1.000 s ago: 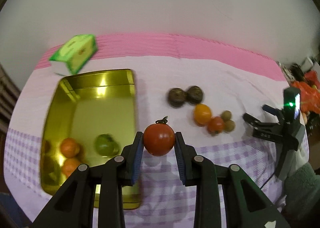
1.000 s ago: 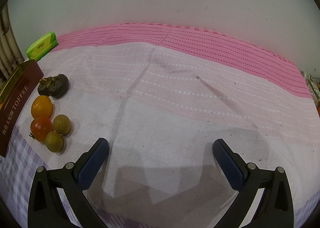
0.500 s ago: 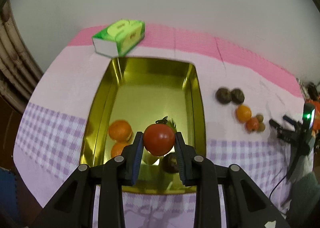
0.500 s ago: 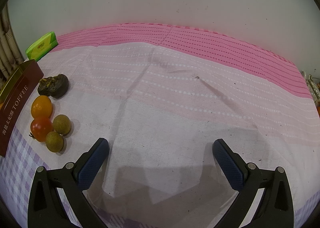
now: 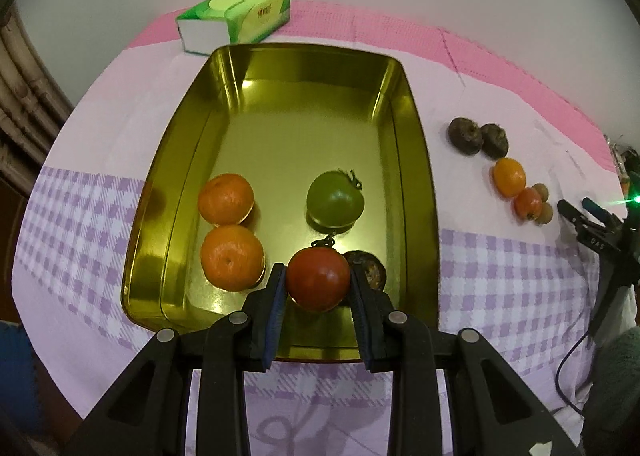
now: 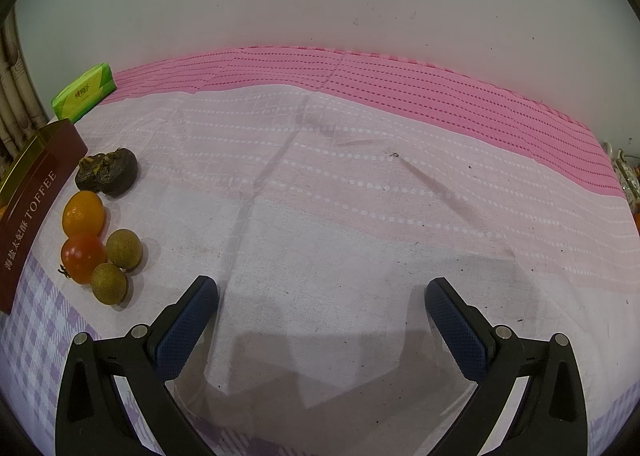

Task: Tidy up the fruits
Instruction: 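Carry the red tomato into the tray and open the left gripper, then withdraw the left gripper from the tray while the right gripper approaches the olive-green fruits, then close the right gripper on a small olive-green round fruit, then carry the olive-green fruit into the tray and open the right gripper, then withdraw the right gripper from the tray, then move the left gripper to the mandarin beside the dark brown fruits and close, then carry the mandarin into the tray and open the left gripper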

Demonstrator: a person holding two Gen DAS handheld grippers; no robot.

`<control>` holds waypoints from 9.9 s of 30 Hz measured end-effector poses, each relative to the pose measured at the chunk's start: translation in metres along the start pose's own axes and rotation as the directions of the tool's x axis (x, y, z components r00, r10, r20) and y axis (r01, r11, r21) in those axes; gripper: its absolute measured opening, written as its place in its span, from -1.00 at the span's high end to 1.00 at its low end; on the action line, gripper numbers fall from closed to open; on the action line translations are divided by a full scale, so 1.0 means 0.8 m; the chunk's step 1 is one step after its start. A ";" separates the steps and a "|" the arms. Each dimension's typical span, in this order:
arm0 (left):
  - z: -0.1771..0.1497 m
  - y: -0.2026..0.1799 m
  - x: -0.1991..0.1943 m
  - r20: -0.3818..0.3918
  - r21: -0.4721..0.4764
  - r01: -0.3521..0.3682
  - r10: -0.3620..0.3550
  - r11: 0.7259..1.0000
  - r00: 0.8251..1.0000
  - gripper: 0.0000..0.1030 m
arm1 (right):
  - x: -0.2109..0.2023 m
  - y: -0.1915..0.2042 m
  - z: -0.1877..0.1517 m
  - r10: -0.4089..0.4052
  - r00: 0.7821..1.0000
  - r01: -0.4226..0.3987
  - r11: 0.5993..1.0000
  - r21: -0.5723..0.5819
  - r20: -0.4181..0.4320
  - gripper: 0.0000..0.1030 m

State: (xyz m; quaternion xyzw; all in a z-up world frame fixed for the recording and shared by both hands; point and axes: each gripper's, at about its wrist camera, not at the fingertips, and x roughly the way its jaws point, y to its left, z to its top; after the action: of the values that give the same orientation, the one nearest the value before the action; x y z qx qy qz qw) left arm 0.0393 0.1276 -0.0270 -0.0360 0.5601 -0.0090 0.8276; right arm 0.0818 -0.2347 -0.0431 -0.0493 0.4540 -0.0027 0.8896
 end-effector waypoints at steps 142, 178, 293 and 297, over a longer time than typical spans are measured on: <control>-0.032 0.156 -0.073 0.169 -0.426 -0.094 0.181 0.900 0.969 -0.92 | -0.090 0.350 0.070 0.372 0.927 -0.371 0.891 -0.262 -0.046 0.51; -0.035 0.166 -0.066 0.143 -0.458 -0.101 0.185 0.883 0.972 -0.94 | -0.052 0.428 0.035 0.388 0.907 -0.421 0.830 -0.366 -0.164 0.34; 0.084 -0.145 0.000 -0.063 0.043 0.200 -0.197 0.979 0.978 0.40 | 0.012 0.026 0.017 0.015 1.000 -0.015 1.000 -0.018 0.004 -1.00; 0.076 -0.124 -0.020 -0.021 0.051 0.173 -0.172 0.984 0.985 0.40 | 0.013 0.026 0.017 0.015 1.000 -0.015 1.000 -0.018 0.004 -1.00</control>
State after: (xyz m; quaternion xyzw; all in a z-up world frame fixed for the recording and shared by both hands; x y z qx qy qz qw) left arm 0.0922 0.0329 0.0176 -0.0625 0.5611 -0.0956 0.8198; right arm 0.0982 -0.2134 -0.0456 -0.0540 0.4525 0.0083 0.8901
